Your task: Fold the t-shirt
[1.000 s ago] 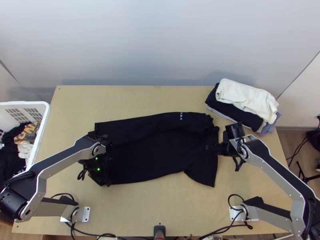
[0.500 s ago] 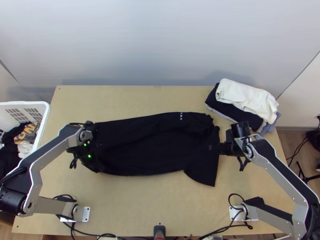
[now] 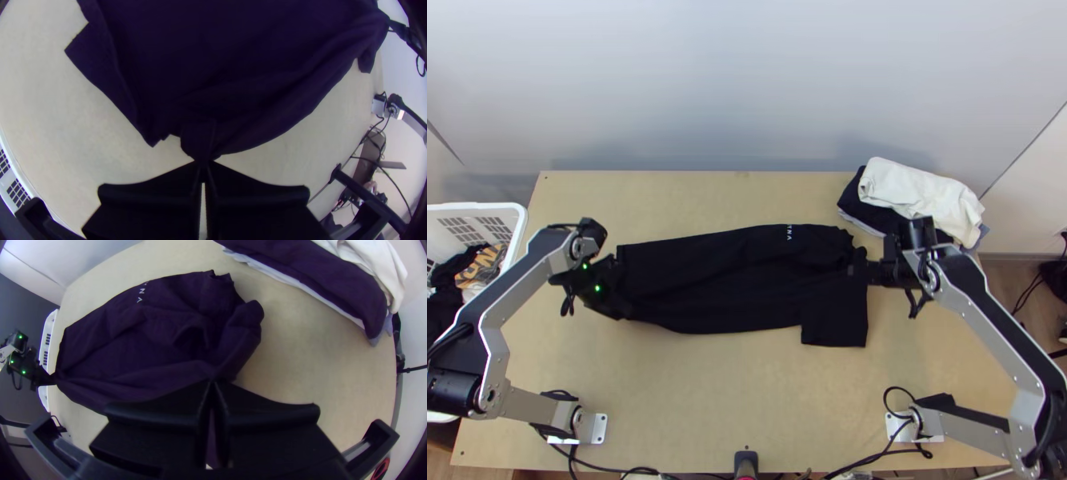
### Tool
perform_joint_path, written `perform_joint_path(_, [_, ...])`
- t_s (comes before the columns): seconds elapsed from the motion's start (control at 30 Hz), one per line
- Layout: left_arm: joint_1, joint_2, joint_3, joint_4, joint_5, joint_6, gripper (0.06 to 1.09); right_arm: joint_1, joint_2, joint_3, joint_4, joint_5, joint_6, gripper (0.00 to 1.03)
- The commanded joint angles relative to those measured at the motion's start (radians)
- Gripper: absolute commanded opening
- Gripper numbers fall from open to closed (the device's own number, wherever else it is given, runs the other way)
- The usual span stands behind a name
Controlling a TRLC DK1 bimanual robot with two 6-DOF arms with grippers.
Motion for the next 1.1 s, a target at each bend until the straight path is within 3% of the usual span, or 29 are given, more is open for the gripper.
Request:
perform_joint_path(0.0, [0.041, 0.052, 0.123, 0.001, 0.006, -0.045, 0.1, 0.009, 0.109, 0.165, -0.068, -0.022, -0.003, 0.03])
perform_joint_path(0.47, [0.083, 0.308, 0.468, -0.017, 0.005, -0.137, 0.1, 0.019, 0.4, 0.502, -0.068, -0.013, -0.004, 0.03])
perform_joint_path(1.07, [0.098, 0.496, 0.706, -0.072, -0.061, -0.18, 0.1, 0.108, 0.629, 0.714, -0.068, 0.264, 0.011, 0.03])
